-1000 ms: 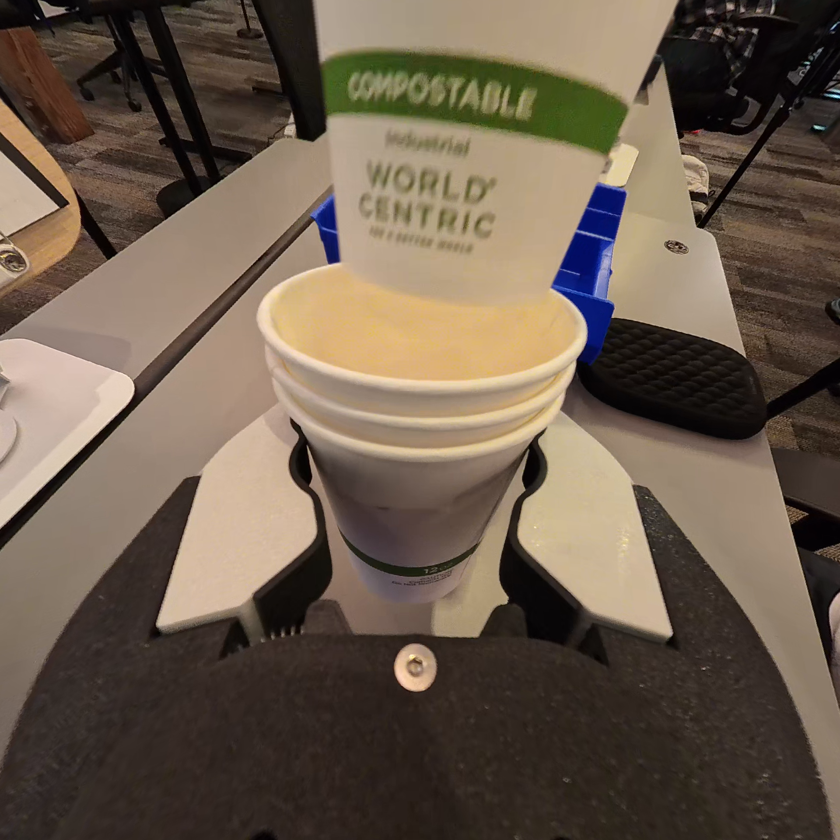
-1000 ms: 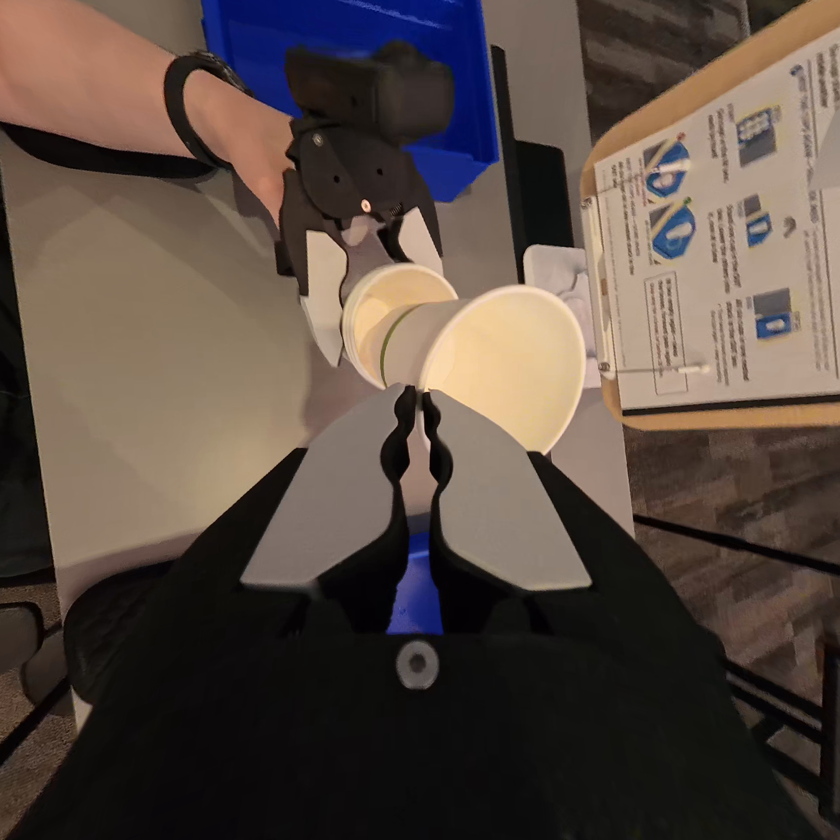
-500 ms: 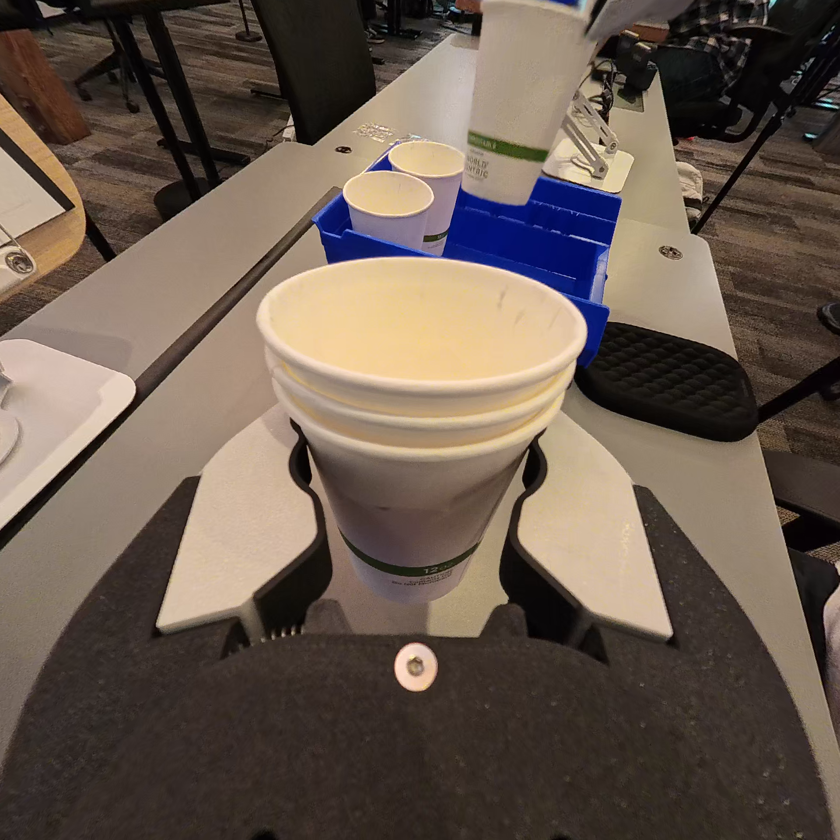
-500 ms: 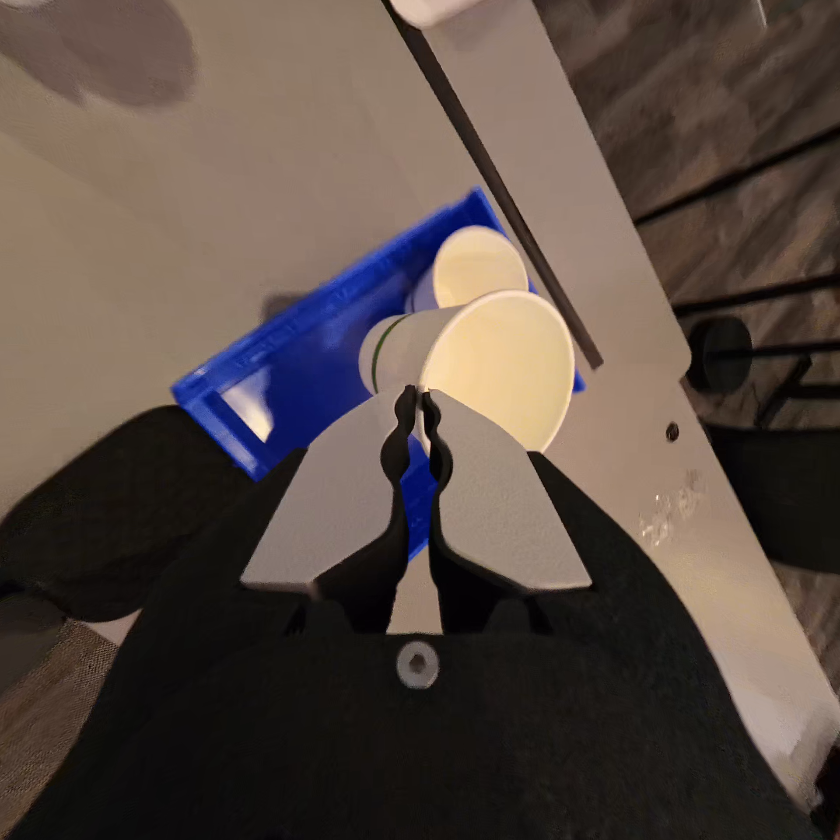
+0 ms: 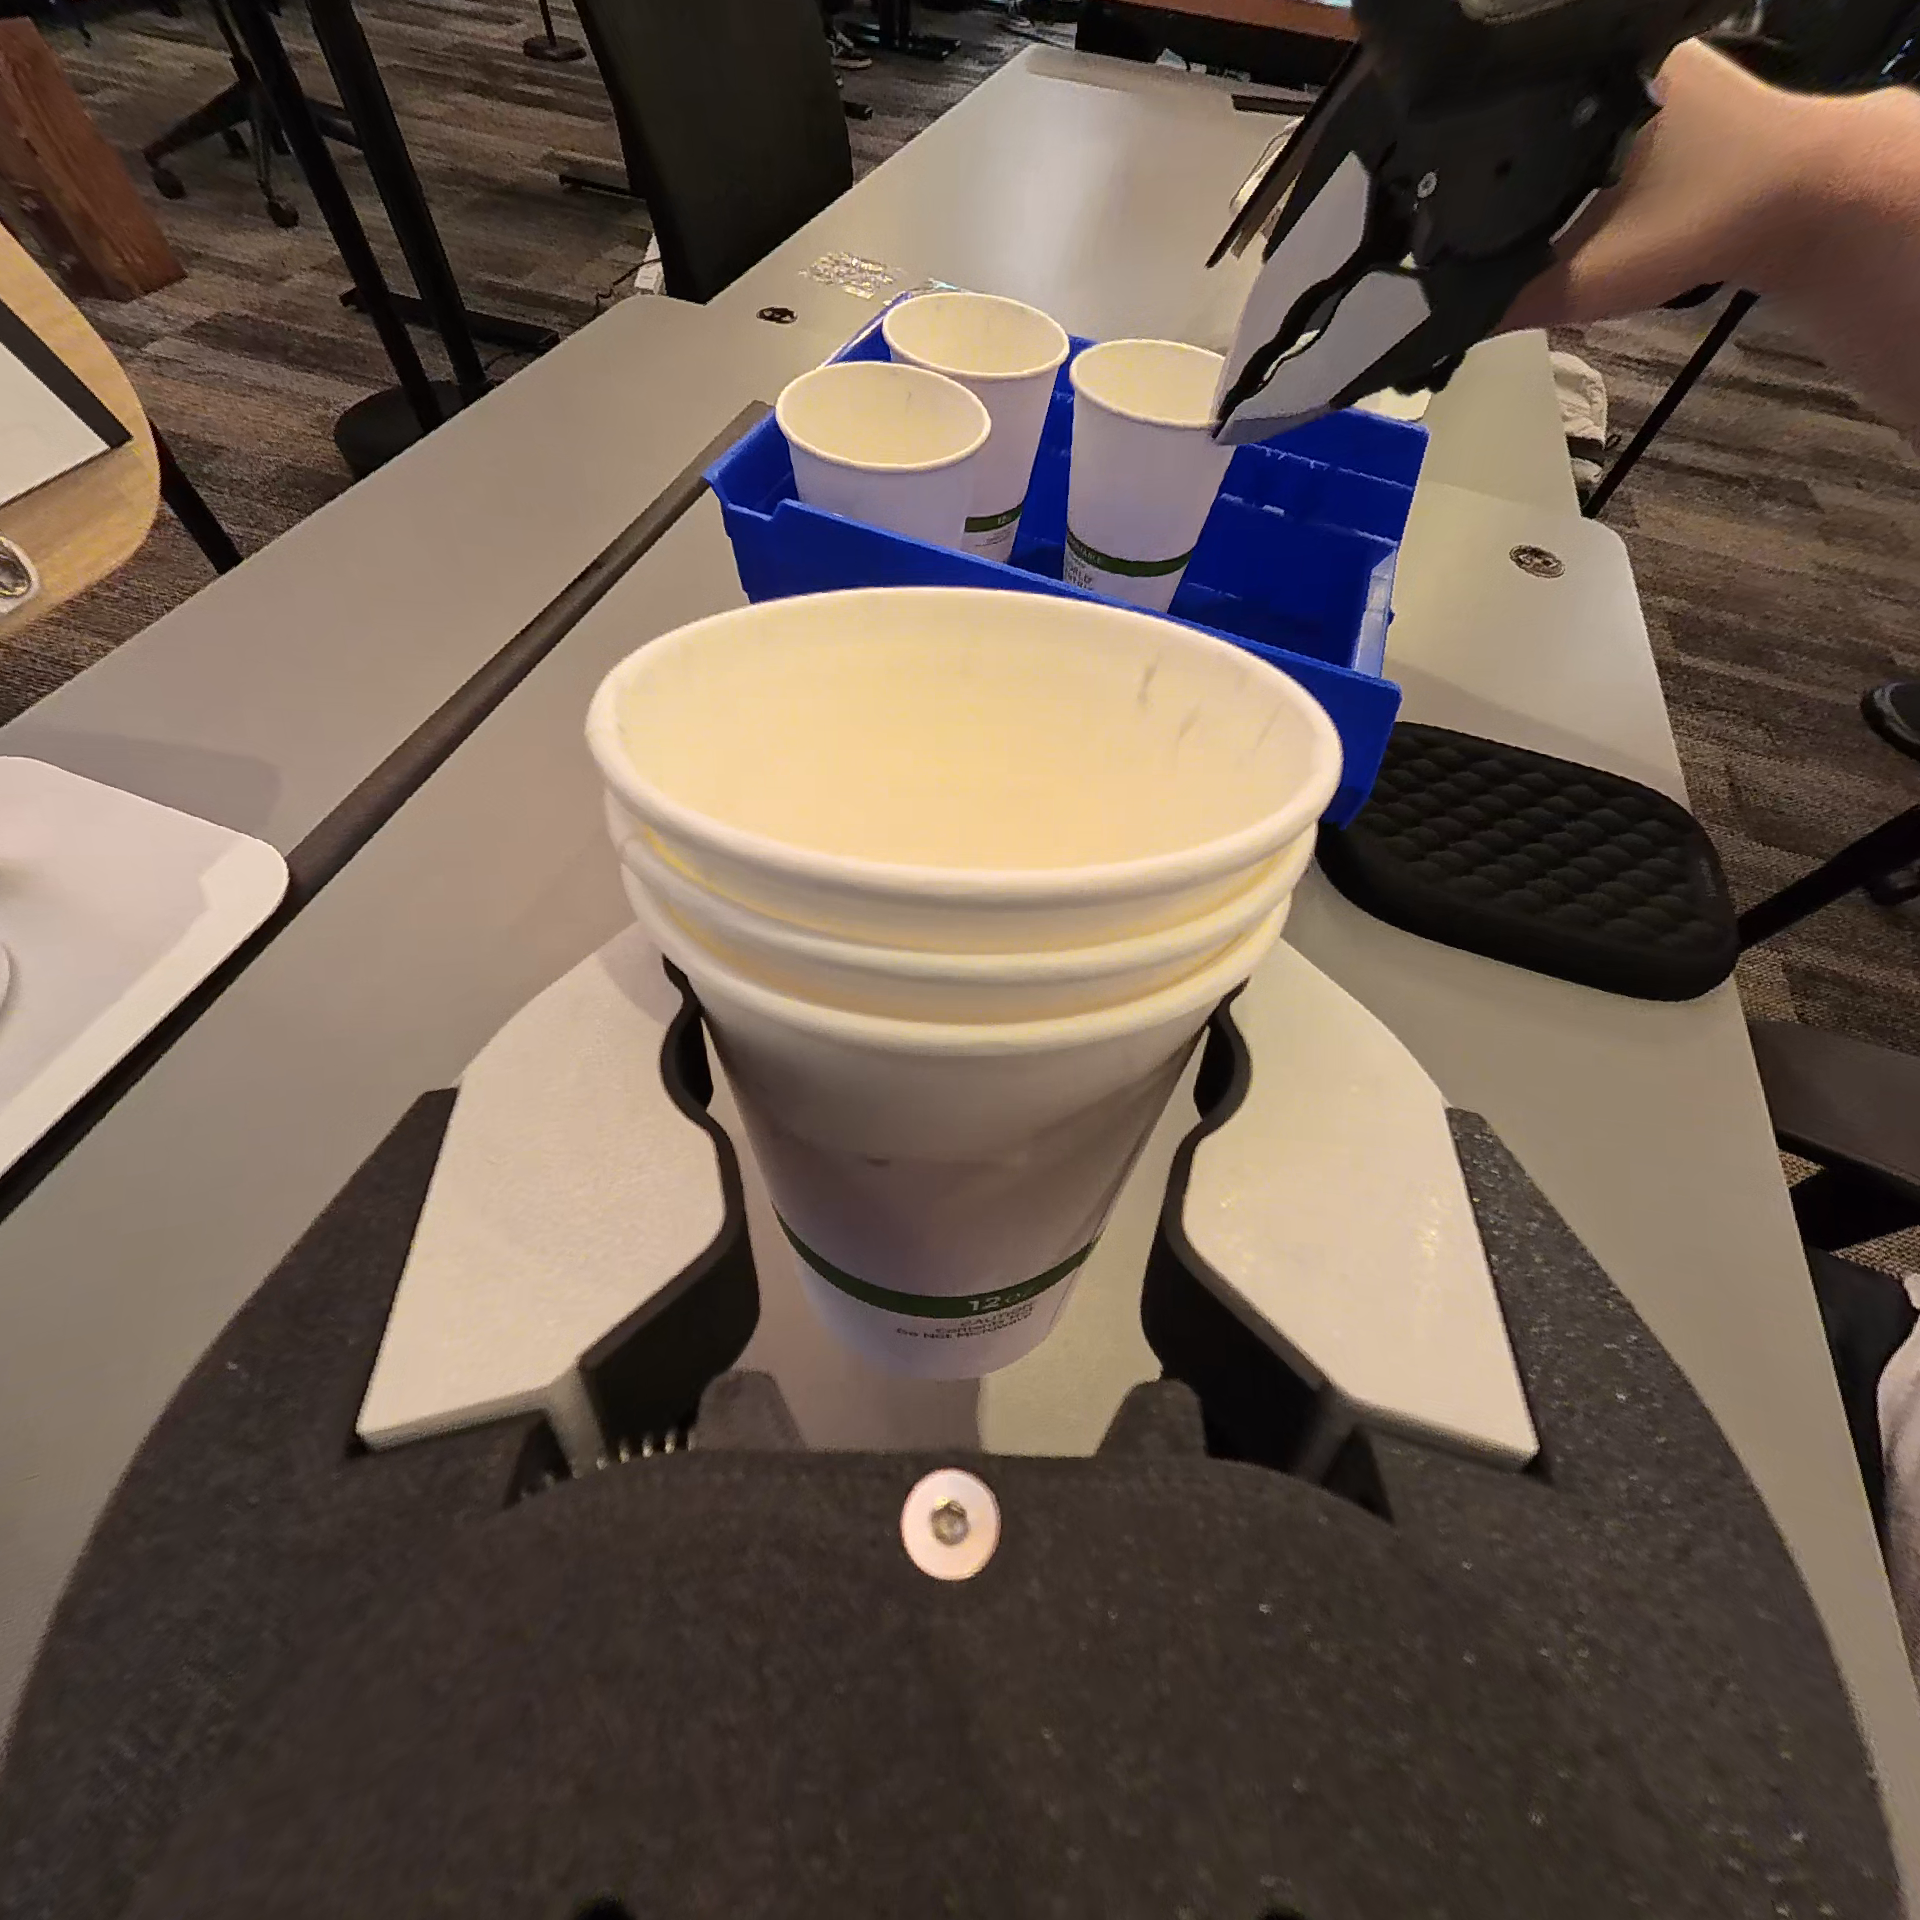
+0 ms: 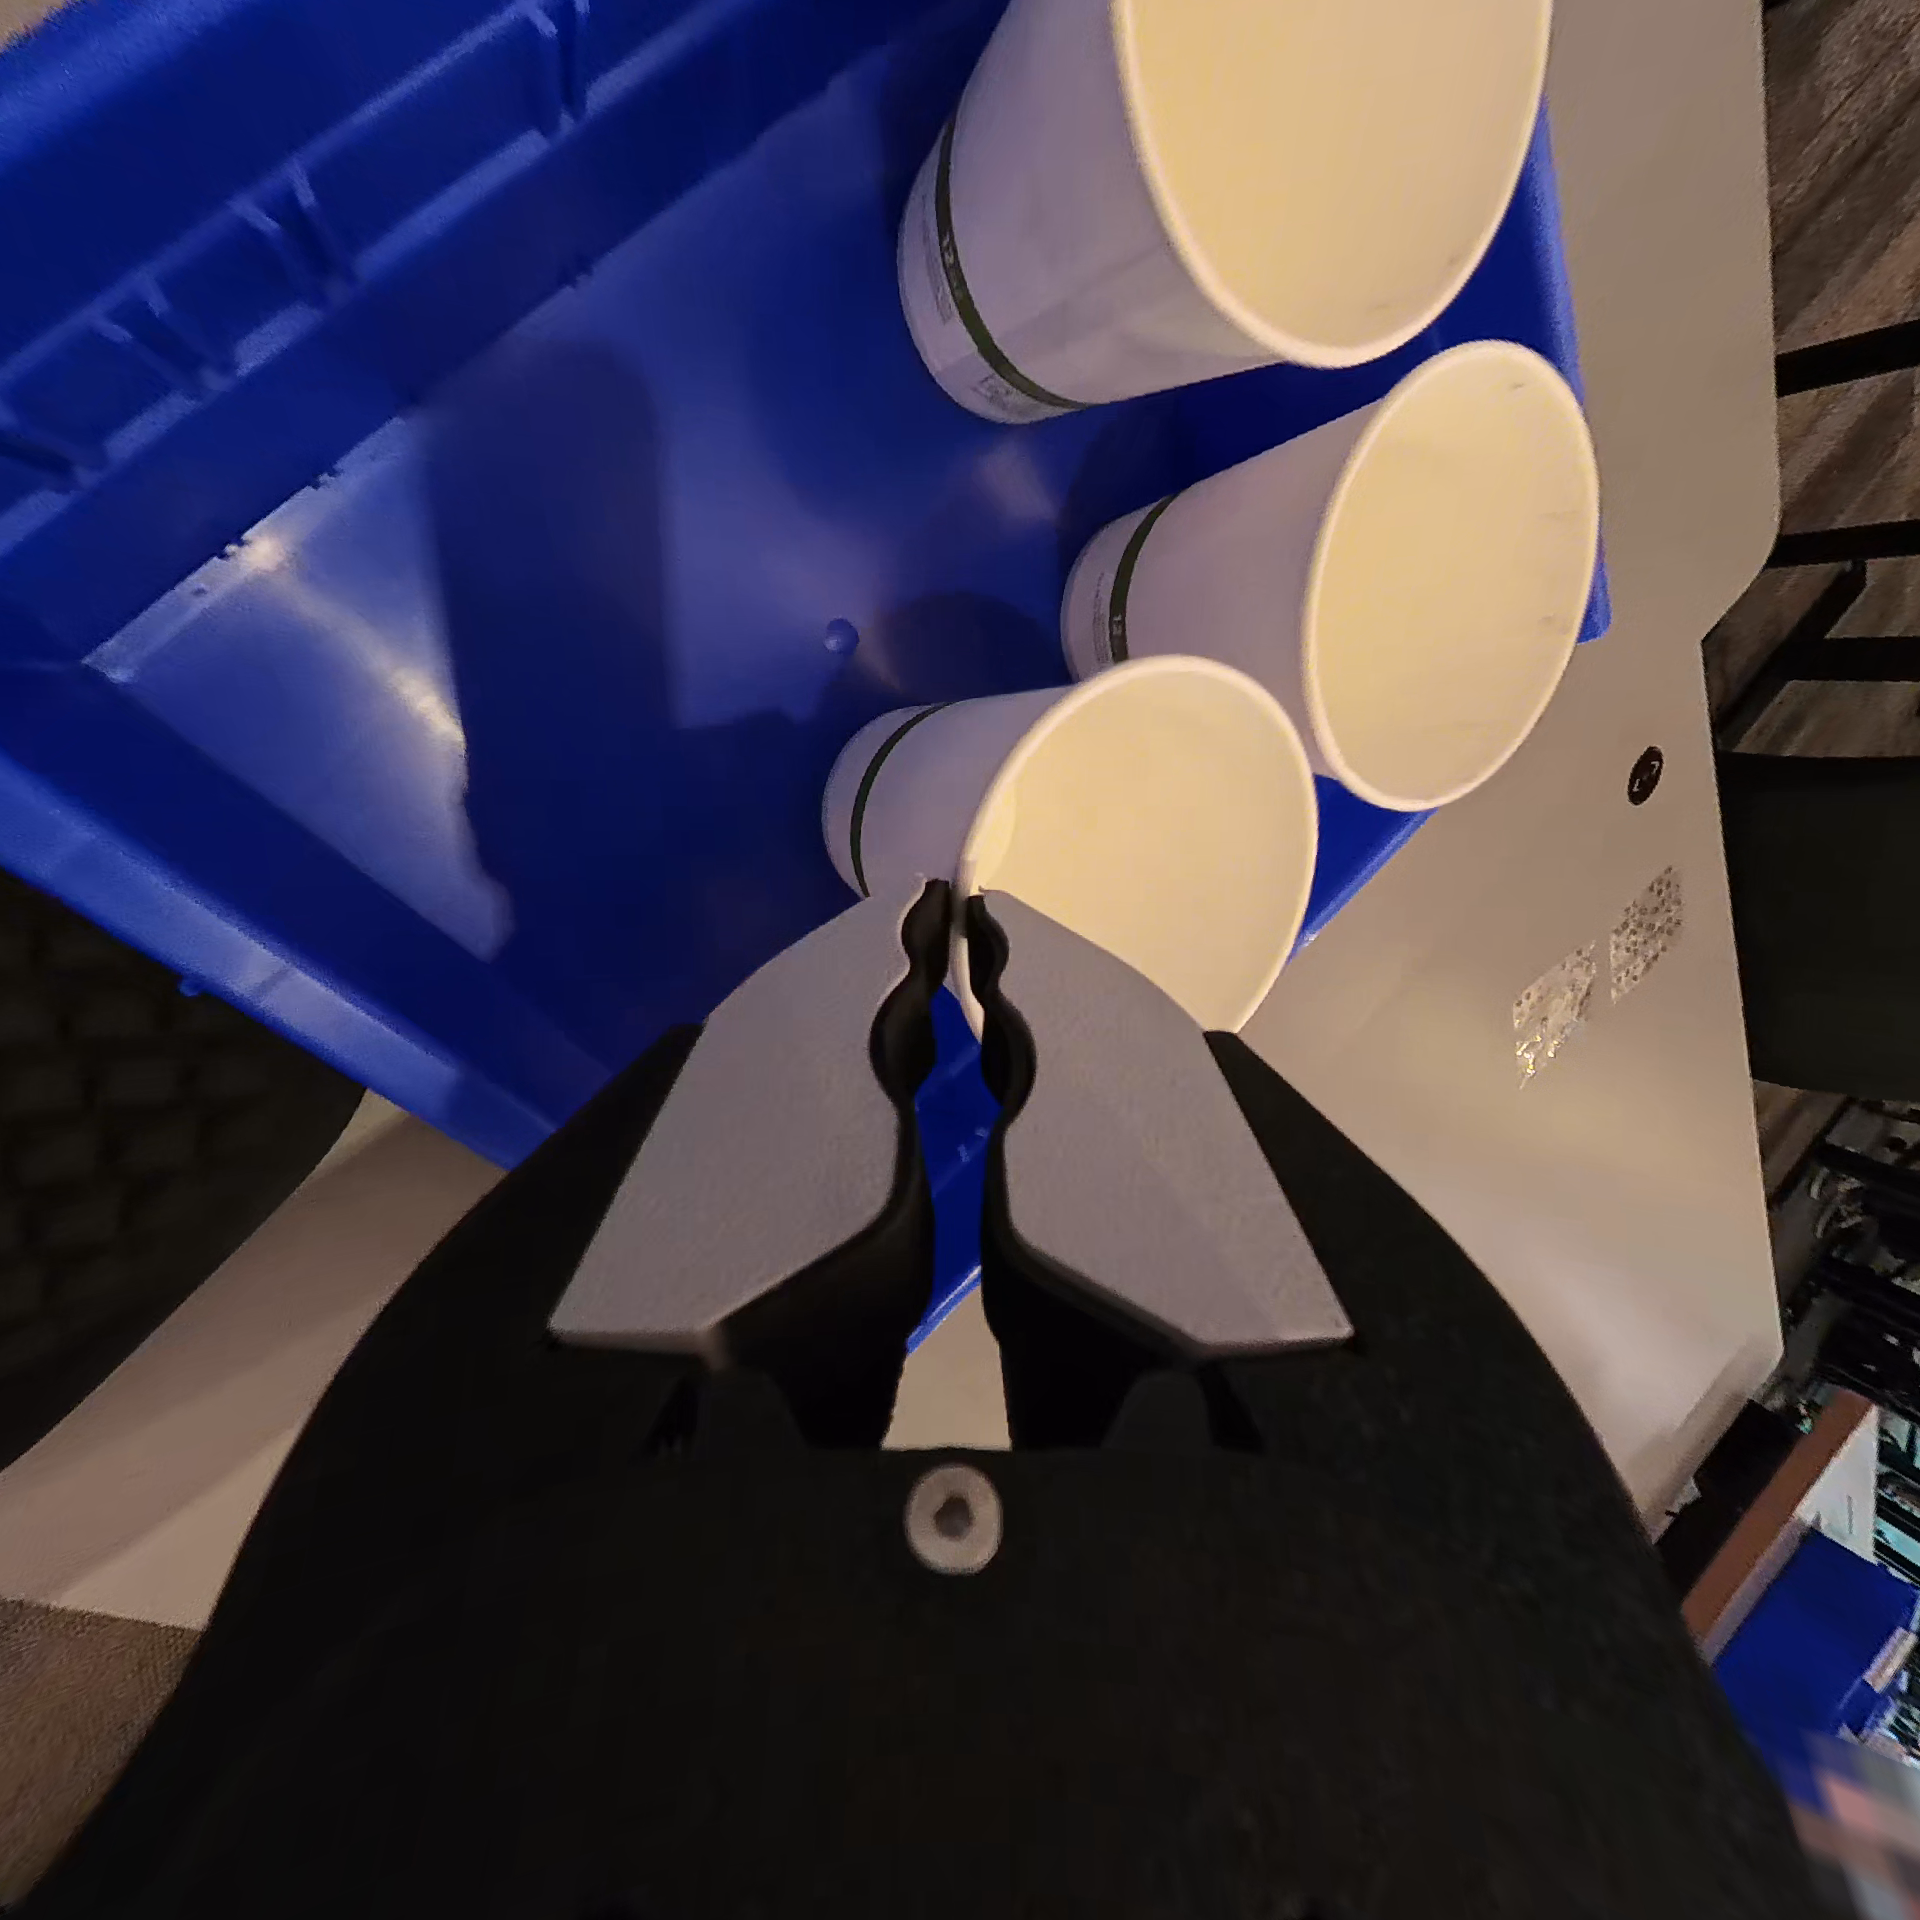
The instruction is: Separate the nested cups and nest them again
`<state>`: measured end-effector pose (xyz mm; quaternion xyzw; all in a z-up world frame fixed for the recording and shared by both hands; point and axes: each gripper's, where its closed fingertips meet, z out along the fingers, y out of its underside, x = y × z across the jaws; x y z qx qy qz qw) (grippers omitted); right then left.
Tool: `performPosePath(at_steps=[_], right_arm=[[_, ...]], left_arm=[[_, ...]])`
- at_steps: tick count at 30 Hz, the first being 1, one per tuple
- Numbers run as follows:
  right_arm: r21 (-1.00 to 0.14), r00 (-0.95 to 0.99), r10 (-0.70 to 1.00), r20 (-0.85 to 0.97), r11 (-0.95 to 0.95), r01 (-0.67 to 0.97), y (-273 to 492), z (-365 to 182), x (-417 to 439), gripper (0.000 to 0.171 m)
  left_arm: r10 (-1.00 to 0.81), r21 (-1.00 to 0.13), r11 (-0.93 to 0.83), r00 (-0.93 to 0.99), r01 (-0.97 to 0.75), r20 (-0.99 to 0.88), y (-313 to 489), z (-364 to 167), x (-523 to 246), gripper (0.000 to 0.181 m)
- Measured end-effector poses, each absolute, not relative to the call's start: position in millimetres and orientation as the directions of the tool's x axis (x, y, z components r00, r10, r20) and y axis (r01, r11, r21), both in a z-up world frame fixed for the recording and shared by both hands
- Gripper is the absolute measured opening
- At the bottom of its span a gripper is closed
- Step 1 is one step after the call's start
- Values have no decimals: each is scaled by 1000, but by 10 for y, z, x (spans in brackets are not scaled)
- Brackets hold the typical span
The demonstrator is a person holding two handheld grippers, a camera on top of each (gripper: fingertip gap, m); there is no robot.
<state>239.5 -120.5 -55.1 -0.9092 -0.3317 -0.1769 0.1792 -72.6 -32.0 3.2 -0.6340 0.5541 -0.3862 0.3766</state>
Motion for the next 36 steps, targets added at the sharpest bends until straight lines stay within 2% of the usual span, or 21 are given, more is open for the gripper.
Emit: performPosePath(at_steps=[11, 15, 19, 22, 28, 36], right_arm=[[-216, 713, 535, 454, -710, 670, -1153, -516, 2444, 8], [-303, 716, 510, 477, -669, 678, -1086, -166, 2286, 19], [-455, 668, 591, 453, -491, 743, -961, 431, 1505, 21], [-503, 535, 727, 430, -300, 811, -975, 744, 659, 20], [-460, 268, 884, 383, -70, 885, -1011, 756, -449, 15], [-407, 197, 930, 311, -56, 911, -853, 476, -746, 12]], left_arm=[[-994, -902, -96, 81, -421, 68, -344, 14, -715, 93], [-995, -904, -94, 78, -417, 67, -352, 28, -709, 93], [-995, -901, -92, 69, -424, 69, -385, 6, -686, 93], [-996, -896, -81, 61, -437, 60, -420, -24, -667, 93], [-998, -891, -68, 45, -449, 53, -482, -56, -636, 93], [-997, -892, -75, 44, -446, 62, -479, -60, -634, 93]])
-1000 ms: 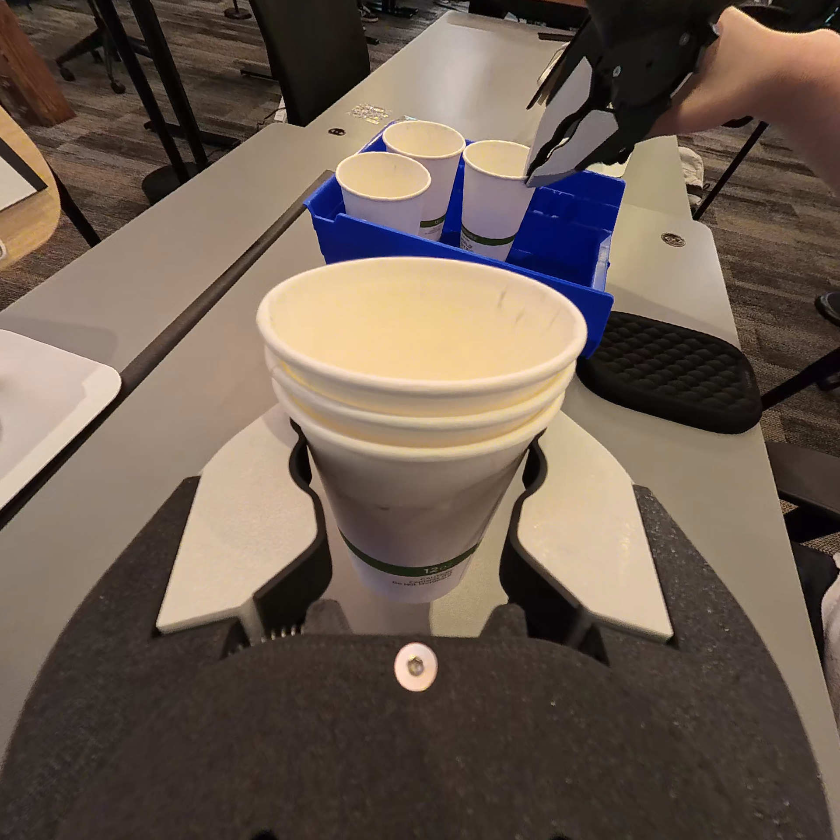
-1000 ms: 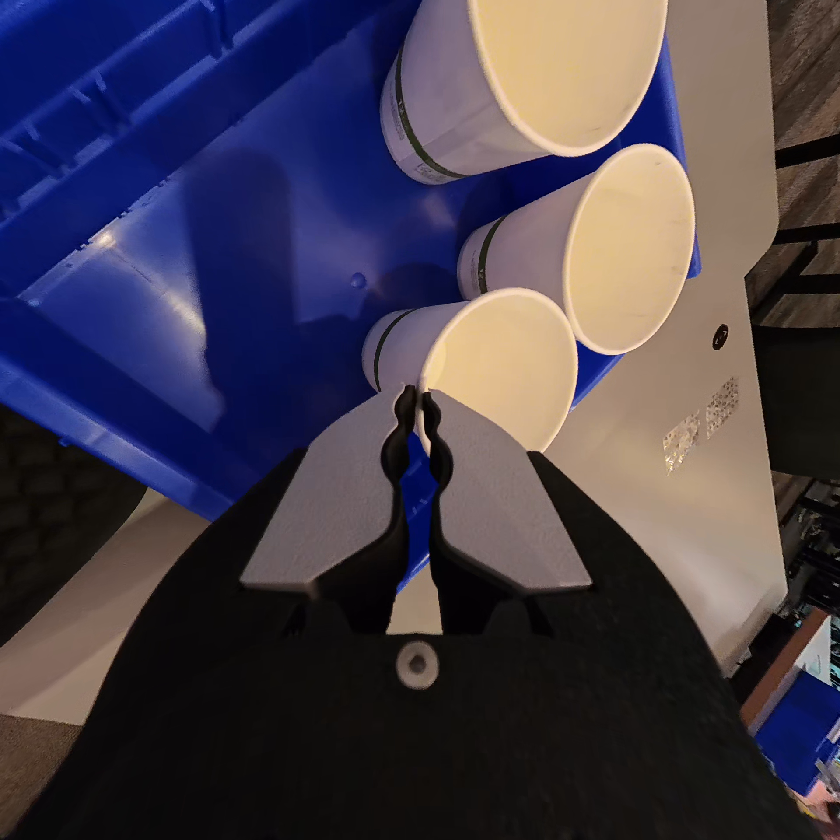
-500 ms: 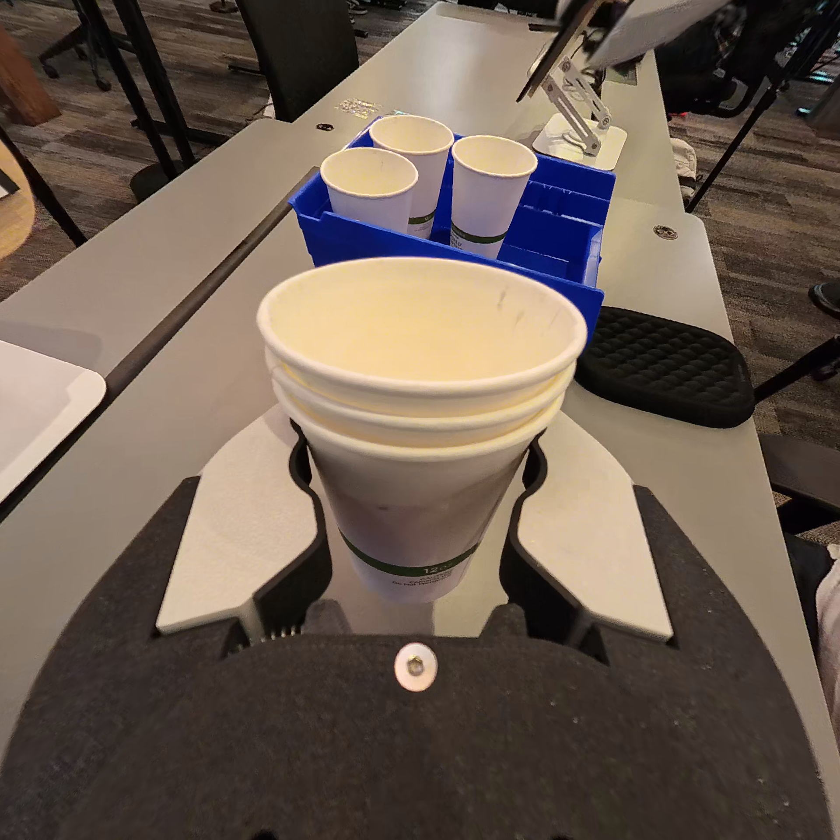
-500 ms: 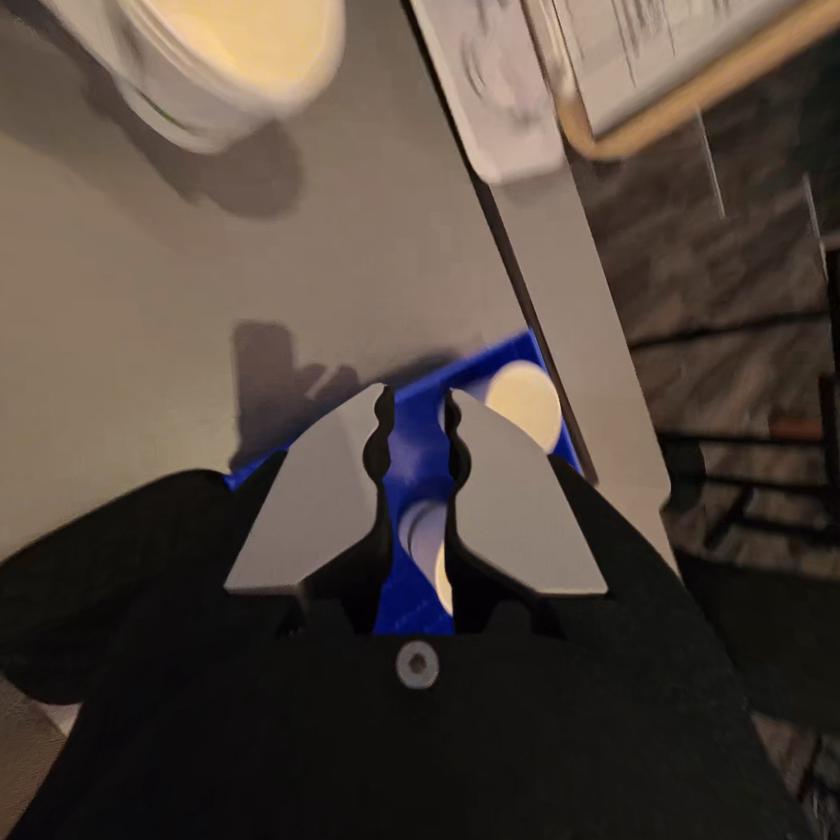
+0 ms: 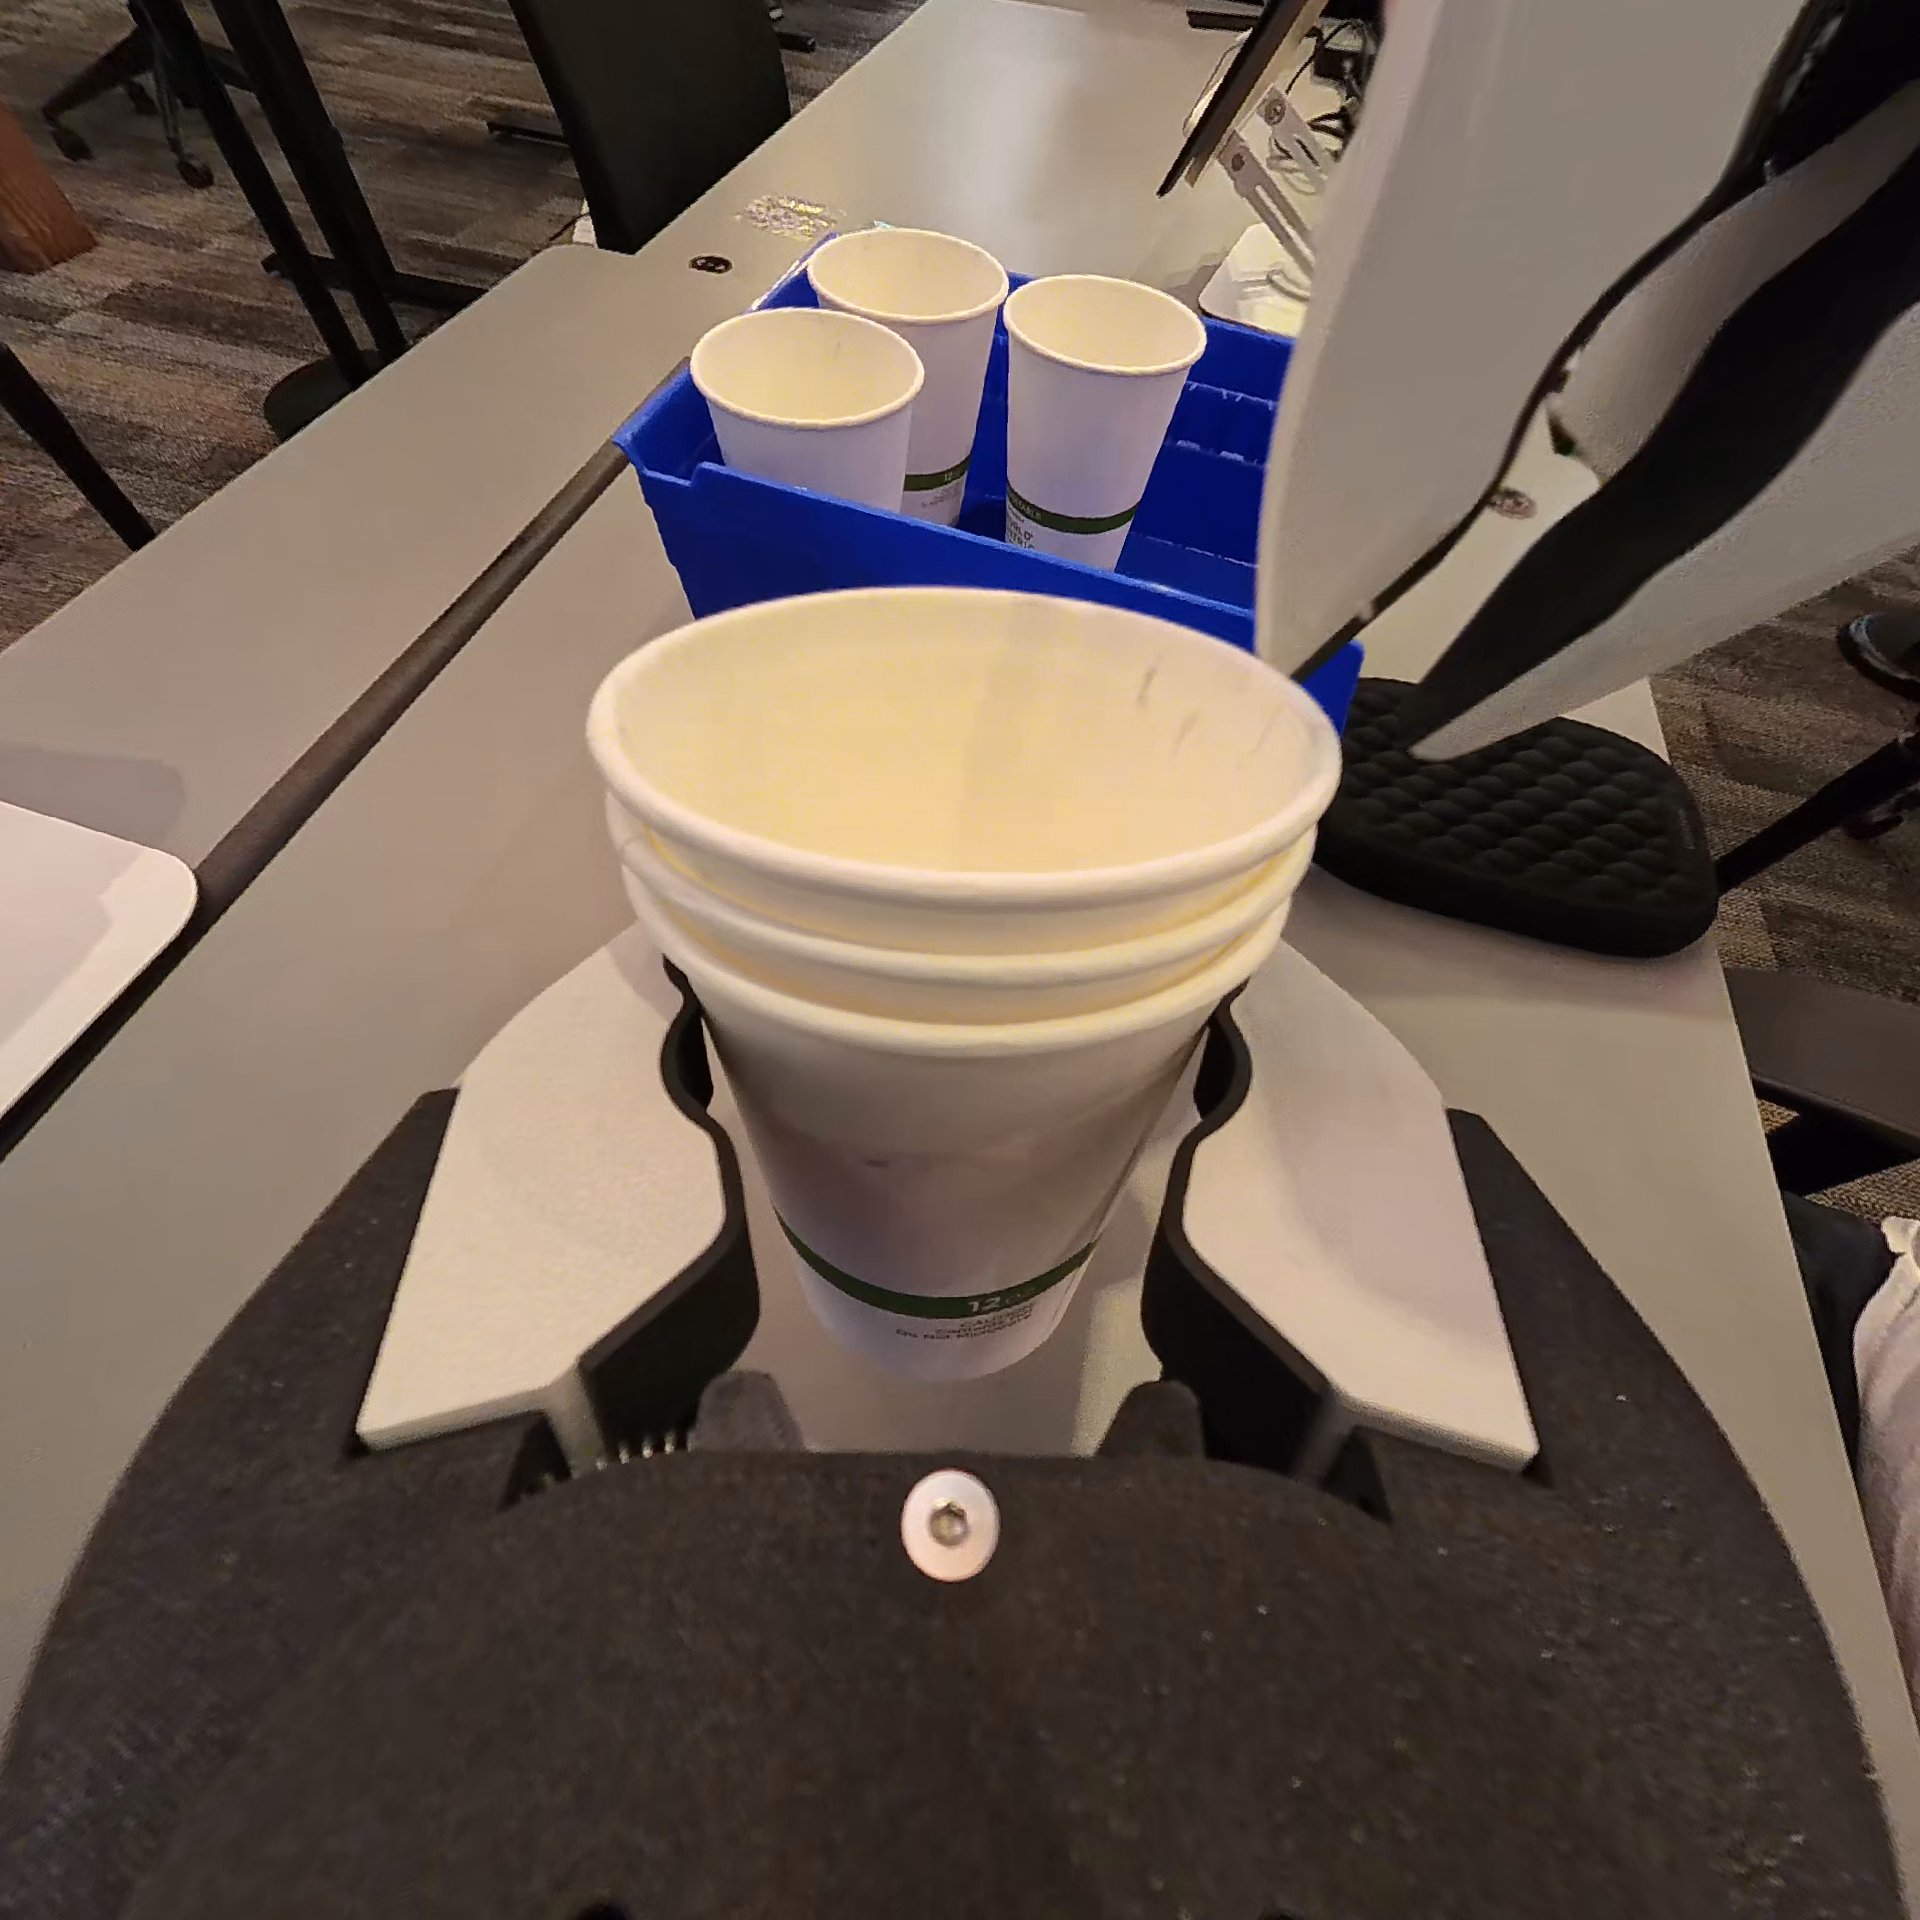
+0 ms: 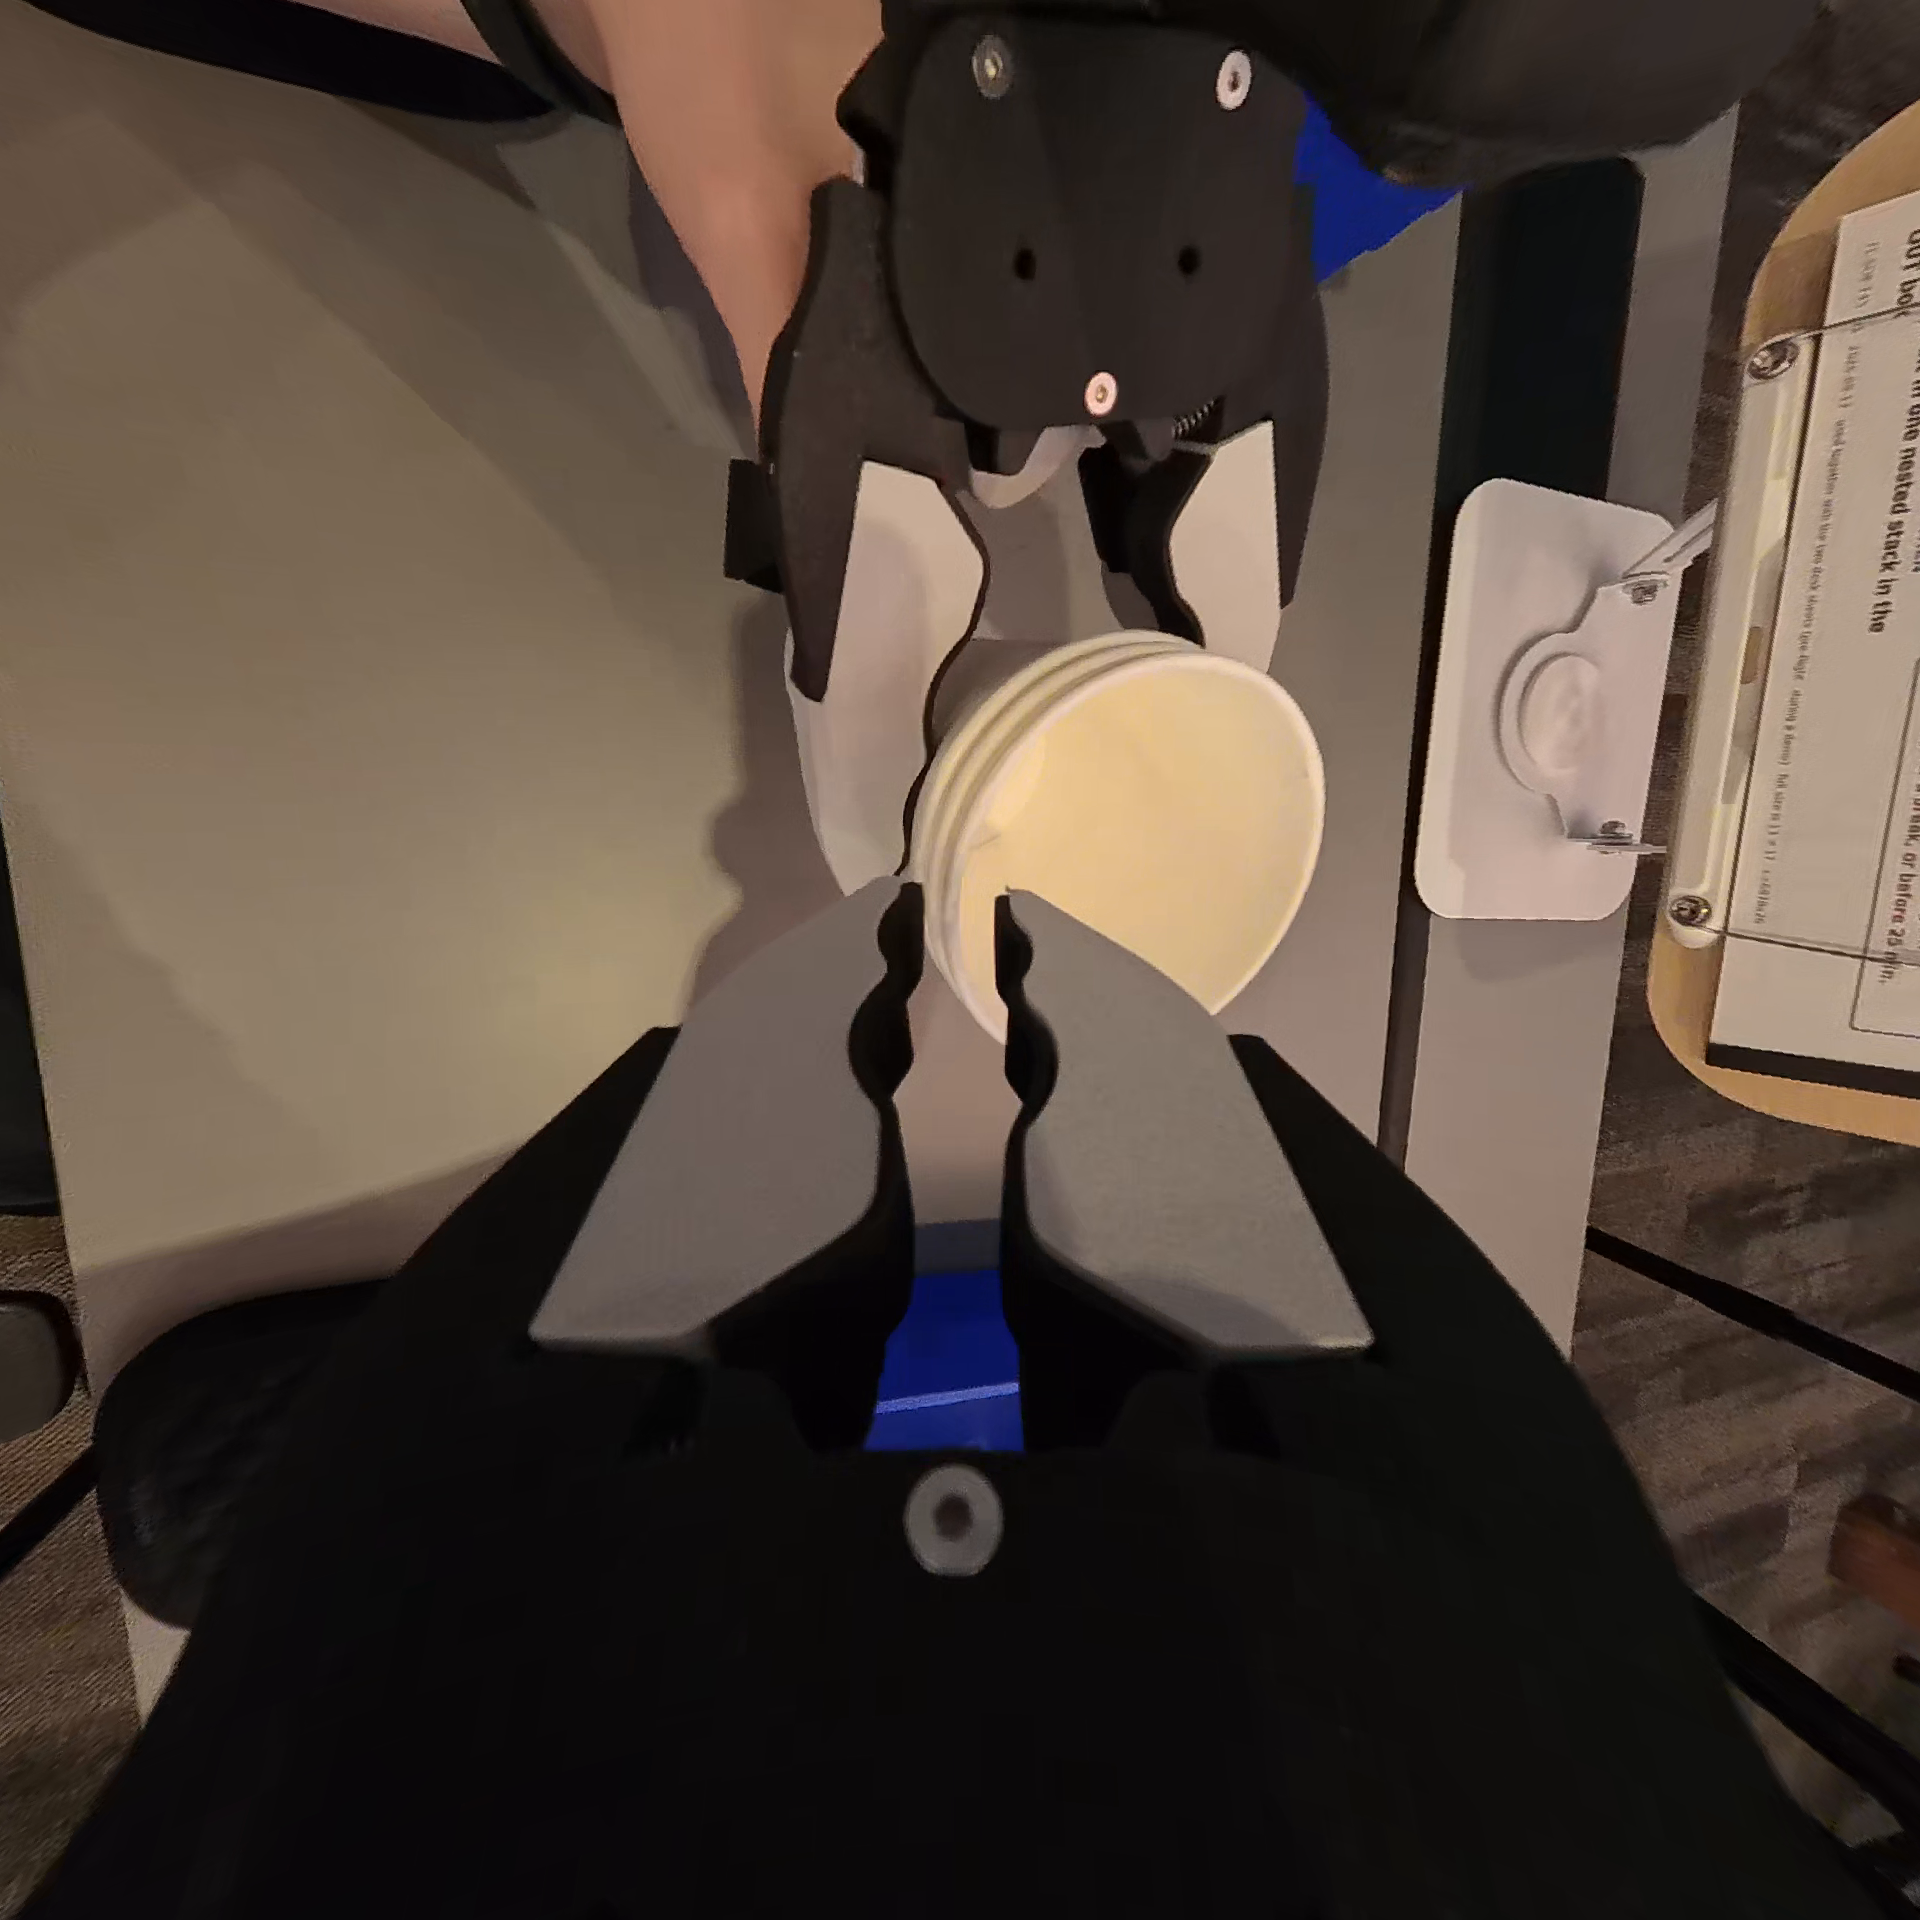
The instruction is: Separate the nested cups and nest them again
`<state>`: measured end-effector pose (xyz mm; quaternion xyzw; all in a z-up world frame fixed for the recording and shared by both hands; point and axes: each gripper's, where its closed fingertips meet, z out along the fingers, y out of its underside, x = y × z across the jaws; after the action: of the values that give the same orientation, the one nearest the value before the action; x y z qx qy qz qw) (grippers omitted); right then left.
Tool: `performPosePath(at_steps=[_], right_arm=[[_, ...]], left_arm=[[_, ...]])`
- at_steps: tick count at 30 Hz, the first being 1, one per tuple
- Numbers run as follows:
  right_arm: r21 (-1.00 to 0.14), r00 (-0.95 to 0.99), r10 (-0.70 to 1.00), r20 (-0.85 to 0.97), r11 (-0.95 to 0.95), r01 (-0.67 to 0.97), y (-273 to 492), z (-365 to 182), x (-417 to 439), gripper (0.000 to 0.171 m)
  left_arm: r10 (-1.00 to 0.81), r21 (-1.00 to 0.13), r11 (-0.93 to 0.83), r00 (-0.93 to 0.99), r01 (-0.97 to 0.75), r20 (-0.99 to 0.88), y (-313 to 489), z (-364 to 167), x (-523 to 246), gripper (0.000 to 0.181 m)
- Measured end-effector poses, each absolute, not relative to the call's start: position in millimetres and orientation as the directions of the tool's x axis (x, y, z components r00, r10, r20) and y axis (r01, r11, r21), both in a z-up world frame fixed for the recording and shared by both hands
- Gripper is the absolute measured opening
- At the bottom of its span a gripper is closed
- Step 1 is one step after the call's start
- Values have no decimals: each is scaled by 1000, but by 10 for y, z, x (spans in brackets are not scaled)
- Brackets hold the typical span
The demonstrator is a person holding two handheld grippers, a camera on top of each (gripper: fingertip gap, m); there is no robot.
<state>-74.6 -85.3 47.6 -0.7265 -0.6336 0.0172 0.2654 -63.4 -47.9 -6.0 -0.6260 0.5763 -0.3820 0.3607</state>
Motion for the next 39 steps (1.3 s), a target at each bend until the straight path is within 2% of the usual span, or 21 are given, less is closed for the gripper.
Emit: performPosePath(at_steps=[18, 27, 34, 39], right_arm=[[-466, 195, 956, 219, -73, 882, -917, 472, -771, 3], [-497, 249, 923, 293, -75, 865, -854, 1004, -611, 3], [-524, 368, 841, 397, -122, 843, -904, 1569, -163, 3], [-481, 515, 743, 429, -294, 826, -932, 1480, 576, 3]], left_arm=[[-998, -905, -65, 5, -420, 69, -567, 22, -620, 93], [-998, -896, -68, 17, -440, 67, -527, -47, -620, 93], [-997, -904, -78, 30, -421, 72, -492, 6, -648, 93], [-997, -907, -78, 33, -414, 71, -484, 38, -662, 93]])
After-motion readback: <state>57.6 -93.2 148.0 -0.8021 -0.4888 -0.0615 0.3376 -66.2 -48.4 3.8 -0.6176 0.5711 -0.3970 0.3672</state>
